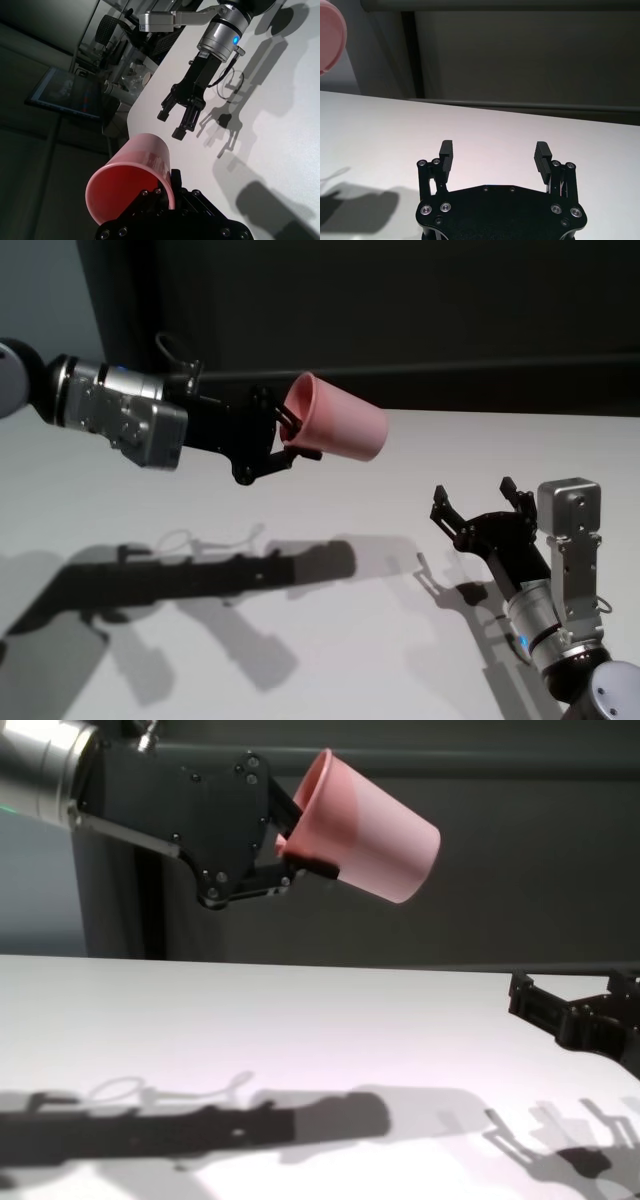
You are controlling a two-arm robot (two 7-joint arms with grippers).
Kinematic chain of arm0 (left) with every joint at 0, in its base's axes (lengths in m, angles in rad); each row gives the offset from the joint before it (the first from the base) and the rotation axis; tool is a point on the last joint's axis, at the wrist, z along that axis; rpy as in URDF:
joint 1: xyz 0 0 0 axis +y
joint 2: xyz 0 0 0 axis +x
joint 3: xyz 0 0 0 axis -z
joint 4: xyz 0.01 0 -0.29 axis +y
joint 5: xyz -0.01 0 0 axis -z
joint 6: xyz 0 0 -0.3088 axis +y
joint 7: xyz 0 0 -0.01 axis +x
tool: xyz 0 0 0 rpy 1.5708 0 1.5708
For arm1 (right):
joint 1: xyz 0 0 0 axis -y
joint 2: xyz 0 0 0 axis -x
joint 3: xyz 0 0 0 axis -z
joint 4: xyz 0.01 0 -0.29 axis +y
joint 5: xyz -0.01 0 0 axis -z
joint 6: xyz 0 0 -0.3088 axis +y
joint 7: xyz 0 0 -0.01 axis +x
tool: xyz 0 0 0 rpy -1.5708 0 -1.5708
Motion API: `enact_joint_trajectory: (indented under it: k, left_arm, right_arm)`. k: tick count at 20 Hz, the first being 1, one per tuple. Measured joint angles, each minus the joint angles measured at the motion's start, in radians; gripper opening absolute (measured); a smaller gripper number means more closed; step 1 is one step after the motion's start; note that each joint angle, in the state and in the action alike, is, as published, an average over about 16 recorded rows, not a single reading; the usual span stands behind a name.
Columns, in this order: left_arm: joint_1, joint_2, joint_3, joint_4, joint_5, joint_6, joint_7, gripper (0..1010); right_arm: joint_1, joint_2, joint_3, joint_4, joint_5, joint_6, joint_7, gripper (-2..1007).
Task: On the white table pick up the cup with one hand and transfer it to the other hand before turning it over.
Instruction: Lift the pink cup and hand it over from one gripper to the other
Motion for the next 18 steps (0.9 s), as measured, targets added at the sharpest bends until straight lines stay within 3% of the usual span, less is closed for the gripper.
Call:
enact_joint_trajectory:
  k: [5, 10, 18]
  left_arm:
    - [0.01, -0.012, -0.013, 0.024, -0.063, -0.008, -0.03, 40]
    - [0.021, -0.02, -0.028, 0.033, -0.105, 0.003, -0.041, 40]
    - [0.038, -0.021, -0.053, 0.006, -0.12, 0.079, -0.018, 40]
  right_arm:
    - [0.0, 0.0, 0.0, 0.0, 0.0, 0.0, 0.0, 1000]
    - [0.0, 0.0, 0.0, 0.0, 0.0, 0.0, 0.0, 1000]
    - [0.0, 0.0, 0.0, 0.0, 0.0, 0.0, 0.0, 1000]
